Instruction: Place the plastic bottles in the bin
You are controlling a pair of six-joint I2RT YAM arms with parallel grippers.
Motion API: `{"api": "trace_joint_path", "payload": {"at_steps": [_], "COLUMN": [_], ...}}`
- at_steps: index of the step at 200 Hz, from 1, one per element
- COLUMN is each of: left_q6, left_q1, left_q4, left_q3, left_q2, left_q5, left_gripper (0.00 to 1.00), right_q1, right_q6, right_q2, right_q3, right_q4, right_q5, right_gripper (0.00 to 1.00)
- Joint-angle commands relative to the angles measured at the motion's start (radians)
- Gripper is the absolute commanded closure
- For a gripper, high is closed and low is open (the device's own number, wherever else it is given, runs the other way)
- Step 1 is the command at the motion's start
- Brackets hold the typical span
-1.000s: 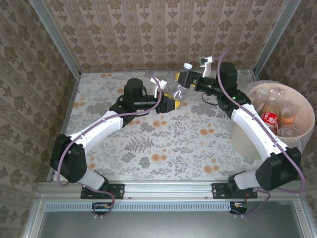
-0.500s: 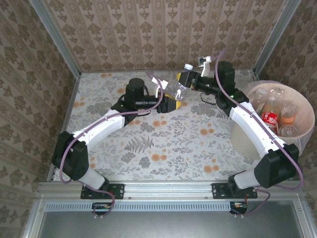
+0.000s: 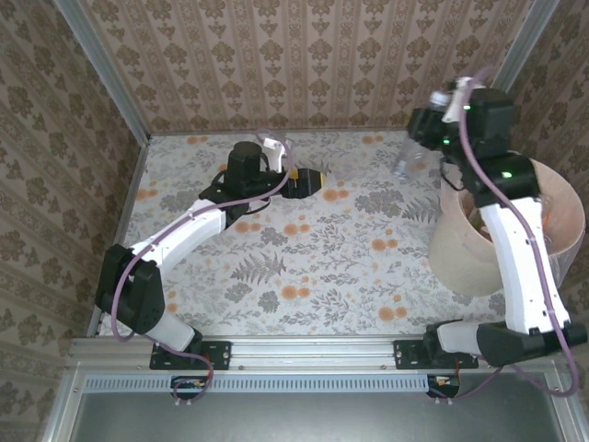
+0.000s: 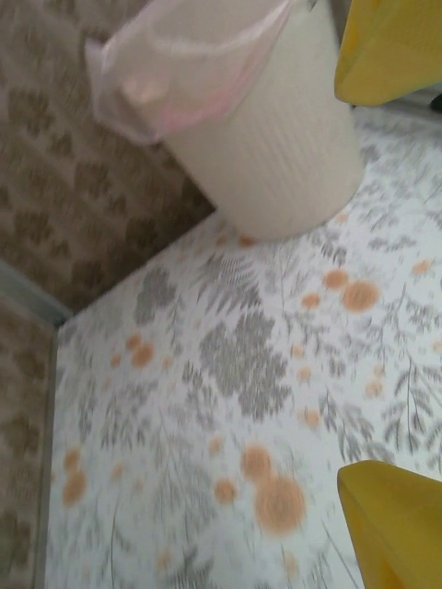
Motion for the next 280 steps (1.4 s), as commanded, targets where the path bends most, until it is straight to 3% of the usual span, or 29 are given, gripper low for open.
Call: {"api": "trace_joint_path", "payload": {"at_steps": [1, 41, 72, 111, 175, 209, 226, 280], "left_q6": [-0.019, -0.050, -0.063, -0.078, -0.103, -0.084, -0.076, -0.070], "left_q1": [0.002, 0.010, 0.021, 0.021, 0.013, 0.000, -0.002, -0.003], "left_q4": [-0.060, -0.059, -0.094, -0.140, -0.160, -0.185, -0.192, -0.188], "left_q3": [-0.013, -0.022, 0.021, 0.081, 0.116, 0.137, 0.137, 0.122], "left_q2": [-0.038, -0.029, 0.006, 0.039, 0.059, 0.066, 0.066, 0.065], "left_q5": [-0.149, -0.176, -0.132, -0.093, -0.088, -0.092, -0.103, -0.111], "left_gripper": [0.00, 0.00, 0.00, 0.00, 0.00, 0.00, 0.00, 0.00], "right_q1": [-0.072, -0.205, -0.233, -0.266, -0.481, -0.542, -0.557, -0.557], "right_q6": [-0.107, -0.169, -0.171, -0.164, -0.065, -0.048, -0.056, -0.053], "right_q2": [-0.048, -0.092, -0.066, -0.017, -0.012, 0.001, 0.009, 0.026], "right_q3": [0.099, 0.137, 0.187, 0.185, 0.095, 0.032, 0.005, 0.055], "right_q4": [-0.247, -0.365, -0.494, -0.611, -0.635, -0.656, -0.669, -0.668], "right_q5": [0.210, 0.358, 0.464, 0.699, 0.607, 0.593, 0.578, 0.561], "right_gripper": [0.52, 0.54, 0.53, 0.53, 0.48, 0.35, 0.25, 0.17]}}
